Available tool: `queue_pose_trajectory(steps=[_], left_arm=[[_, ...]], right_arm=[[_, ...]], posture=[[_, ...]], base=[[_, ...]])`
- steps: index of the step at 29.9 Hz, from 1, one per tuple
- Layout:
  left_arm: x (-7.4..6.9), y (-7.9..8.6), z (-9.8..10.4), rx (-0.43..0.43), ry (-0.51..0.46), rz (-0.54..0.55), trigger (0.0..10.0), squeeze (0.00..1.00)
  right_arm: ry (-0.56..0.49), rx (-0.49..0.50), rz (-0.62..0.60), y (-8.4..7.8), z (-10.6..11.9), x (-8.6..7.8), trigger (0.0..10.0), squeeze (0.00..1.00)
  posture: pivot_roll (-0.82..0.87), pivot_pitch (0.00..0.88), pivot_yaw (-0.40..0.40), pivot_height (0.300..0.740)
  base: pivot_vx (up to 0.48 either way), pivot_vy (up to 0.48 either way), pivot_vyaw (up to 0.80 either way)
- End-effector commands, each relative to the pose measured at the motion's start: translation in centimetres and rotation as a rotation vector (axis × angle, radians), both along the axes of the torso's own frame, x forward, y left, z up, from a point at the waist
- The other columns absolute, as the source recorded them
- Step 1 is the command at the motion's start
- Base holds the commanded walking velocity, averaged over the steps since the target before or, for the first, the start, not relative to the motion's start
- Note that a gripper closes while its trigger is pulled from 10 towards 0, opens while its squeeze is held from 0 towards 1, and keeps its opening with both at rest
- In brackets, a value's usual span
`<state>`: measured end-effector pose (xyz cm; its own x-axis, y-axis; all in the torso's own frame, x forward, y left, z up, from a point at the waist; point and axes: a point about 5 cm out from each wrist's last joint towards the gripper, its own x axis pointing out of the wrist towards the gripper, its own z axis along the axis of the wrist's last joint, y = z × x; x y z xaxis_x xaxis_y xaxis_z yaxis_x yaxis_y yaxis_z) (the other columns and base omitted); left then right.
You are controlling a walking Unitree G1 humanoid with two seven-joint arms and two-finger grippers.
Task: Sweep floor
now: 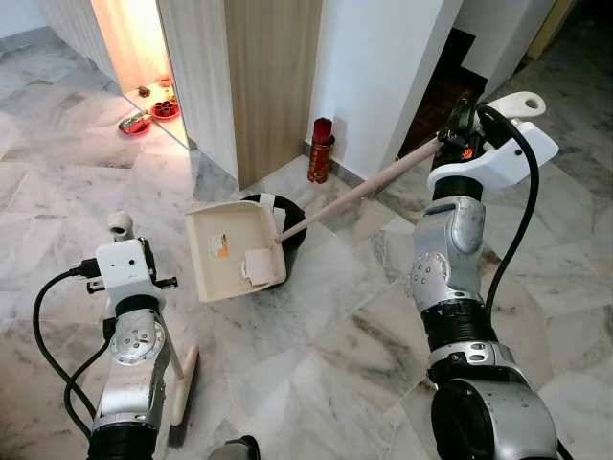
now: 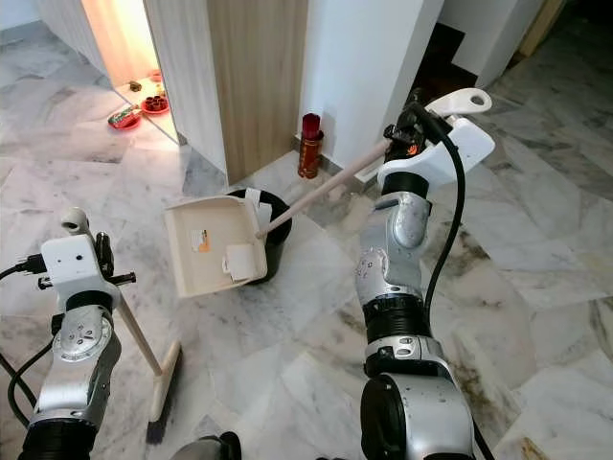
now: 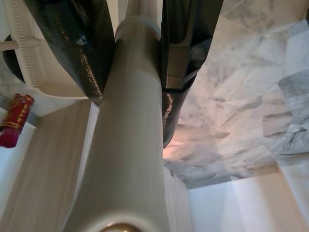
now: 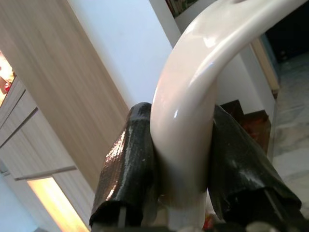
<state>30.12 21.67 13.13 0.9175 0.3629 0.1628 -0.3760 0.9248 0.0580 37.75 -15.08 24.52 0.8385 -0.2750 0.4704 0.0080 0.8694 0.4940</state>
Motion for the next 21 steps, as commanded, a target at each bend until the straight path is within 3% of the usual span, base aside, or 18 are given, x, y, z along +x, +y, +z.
queue_pose_trajectory(steps=[1, 18, 21], left_arm=[[0.22, -0.78, 1.27, 0.019, -0.067, -0.032, 10.0, 0.0], [-0.03, -1.17, 1.01, 0.021, -0.047, -0.064, 10.0, 0.0], [-0.03, -1.19, 1.0, 0.022, -0.046, -0.066, 10.0, 0.0]], right_arm=[[-0.124, 0.015, -0.055, -1.02, 2.71, -0.71, 10.0, 0.0], [-0.111, -0.038, -0.091, -0.9, 2.6, -1.03, 10.0, 0.0], [-0.11, -0.038, -0.092, -0.89, 2.6, -1.07, 10.0, 0.0]], posture=[[0.2, 0.092, -0.102, 0.74], [0.2, 0.106, -0.103, 0.74], [0.2, 0.106, -0.103, 0.74]], base=[[0.0, 0.0, 0.0], [0.0, 0.0, 0.0], [0.24, 0.0, 0.0]])
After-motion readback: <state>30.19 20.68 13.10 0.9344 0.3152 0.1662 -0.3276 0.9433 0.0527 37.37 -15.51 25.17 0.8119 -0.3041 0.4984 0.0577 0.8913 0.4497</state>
